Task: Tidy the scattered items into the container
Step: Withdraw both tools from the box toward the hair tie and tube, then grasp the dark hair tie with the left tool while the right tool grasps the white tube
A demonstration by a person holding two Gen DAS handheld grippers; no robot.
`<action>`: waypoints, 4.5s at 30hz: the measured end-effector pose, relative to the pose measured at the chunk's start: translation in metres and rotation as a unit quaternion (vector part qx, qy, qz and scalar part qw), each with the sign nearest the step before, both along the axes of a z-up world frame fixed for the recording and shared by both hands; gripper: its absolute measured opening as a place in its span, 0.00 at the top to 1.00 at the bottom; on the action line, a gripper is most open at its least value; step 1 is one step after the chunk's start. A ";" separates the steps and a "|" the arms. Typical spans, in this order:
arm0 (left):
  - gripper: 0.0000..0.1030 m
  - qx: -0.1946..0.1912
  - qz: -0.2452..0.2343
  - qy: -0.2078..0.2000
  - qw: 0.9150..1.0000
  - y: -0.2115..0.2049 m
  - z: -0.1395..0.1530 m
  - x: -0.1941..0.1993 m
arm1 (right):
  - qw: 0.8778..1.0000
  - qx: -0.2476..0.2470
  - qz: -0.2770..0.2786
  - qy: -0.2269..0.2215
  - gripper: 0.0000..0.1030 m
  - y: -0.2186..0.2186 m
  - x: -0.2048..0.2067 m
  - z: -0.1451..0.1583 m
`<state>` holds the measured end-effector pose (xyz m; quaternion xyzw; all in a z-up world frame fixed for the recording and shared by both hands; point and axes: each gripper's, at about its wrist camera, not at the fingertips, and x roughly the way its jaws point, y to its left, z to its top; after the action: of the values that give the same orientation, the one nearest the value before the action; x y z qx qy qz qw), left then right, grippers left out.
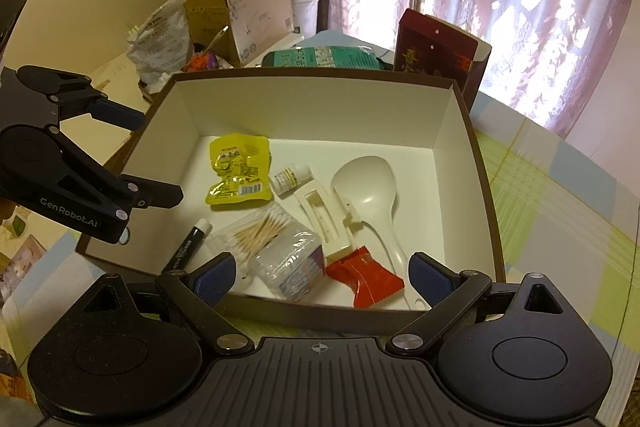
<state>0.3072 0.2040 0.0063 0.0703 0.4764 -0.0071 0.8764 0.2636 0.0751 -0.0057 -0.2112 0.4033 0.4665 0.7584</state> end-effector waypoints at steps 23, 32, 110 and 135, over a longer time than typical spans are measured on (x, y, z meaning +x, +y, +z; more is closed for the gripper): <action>0.11 0.000 0.026 -0.026 0.999 -0.039 0.022 -0.074 | 0.999 0.049 -0.014 -0.011 0.05 -0.076 -0.052 0.025; 0.10 -0.005 0.032 -0.028 0.999 -0.063 0.024 -0.099 | 0.997 0.070 -0.033 -0.014 0.05 -0.113 -0.067 0.031; 0.11 -0.034 -0.059 -0.004 0.998 -0.164 -0.047 -0.128 | 0.987 -0.028 -0.152 0.032 0.35 -0.258 -0.063 -0.093; 0.39 0.003 -0.261 -0.017 0.965 -0.242 -0.100 -0.051 | 0.961 -0.036 -0.270 0.047 0.21 -0.315 -0.058 -0.097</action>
<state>0.2558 -0.0378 -0.0936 0.1945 0.4269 -0.2331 0.8518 0.2052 -0.2394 -0.1030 -0.0991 0.4971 0.2390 0.8282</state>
